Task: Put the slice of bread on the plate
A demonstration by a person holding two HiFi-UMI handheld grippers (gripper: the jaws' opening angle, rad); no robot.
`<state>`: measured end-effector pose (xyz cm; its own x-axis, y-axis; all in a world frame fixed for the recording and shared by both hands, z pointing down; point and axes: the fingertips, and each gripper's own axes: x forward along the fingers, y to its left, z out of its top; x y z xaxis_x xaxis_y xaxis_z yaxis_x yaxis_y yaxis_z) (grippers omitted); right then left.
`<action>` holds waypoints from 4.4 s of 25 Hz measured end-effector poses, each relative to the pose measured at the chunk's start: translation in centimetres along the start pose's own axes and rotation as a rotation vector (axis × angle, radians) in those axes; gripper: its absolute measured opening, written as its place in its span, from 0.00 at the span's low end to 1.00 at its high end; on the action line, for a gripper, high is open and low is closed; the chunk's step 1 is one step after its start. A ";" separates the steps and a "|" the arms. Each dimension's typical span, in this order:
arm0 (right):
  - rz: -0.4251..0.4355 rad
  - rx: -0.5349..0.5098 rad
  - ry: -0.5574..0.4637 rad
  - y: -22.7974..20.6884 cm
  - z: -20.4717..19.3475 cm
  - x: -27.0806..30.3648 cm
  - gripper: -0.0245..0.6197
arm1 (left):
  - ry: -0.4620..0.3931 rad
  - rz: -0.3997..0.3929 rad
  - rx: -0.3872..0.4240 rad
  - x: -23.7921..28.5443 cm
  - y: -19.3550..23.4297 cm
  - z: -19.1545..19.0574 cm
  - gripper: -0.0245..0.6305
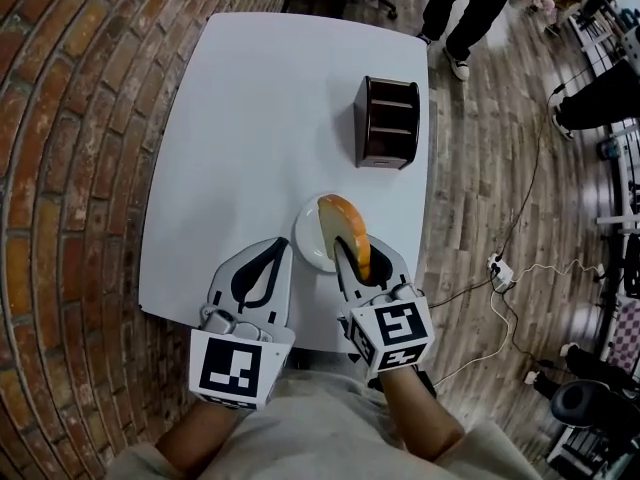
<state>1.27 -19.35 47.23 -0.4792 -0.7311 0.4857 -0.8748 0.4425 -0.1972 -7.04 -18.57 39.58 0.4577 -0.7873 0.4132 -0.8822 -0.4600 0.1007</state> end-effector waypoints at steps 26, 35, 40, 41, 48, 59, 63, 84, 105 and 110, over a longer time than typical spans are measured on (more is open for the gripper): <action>0.259 0.213 0.194 0.6 -4.0 5.1 0.22 | 0.031 0.055 -0.052 0.2 1.3 -1.4 0.05; 0.145 0.029 0.263 -1.3 -5.3 6.1 0.29 | 0.023 0.058 -0.067 0.2 1.7 -1.4 0.05; 0.077 -0.065 0.272 -2.2 -5.4 6.3 0.37 | 0.023 0.060 -0.079 0.0 1.8 -1.6 0.05; 0.064 -0.087 0.274 -2.4 -5.4 6.4 0.41 | 0.022 0.061 -0.081 0.0 1.9 -1.6 0.05; 0.013 -0.145 0.322 -3.2 -6.5 6.6 0.59 | 0.017 0.060 -0.078 -0.1 2.0 -1.4 0.05; -0.048 -0.029 0.251 -4.4 -5.6 6.0 0.53 | 0.024 0.051 -0.071 -0.2 1.7 -1.8 0.05; -0.056 -0.011 0.225 -4.7 -4.9 6.2 0.44 | 0.033 0.044 -0.077 0.0 1.7 -2.2 0.05; -0.036 -0.003 0.016 -2.3 3.3 4.9 0.06 | 0.048 -0.047 -0.069 2.2 -0.6 -2.5 0.05; -0.082 -0.112 -0.221 1.3 10.1 -8.4 0.05 | -0.098 -0.191 -0.009 1.7 -6.6 3.4 0.05; -0.088 -0.123 -0.282 2.0 11.7 -10.4 0.05 | -0.145 -0.199 0.025 0.2 -7.5 5.7 0.05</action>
<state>3.69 -16.92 31.83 -0.4177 -0.8768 0.2381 -0.9070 0.4180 -0.0515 0.34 -17.62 33.79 0.6349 -0.7301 0.2527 -0.7709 -0.6205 0.1440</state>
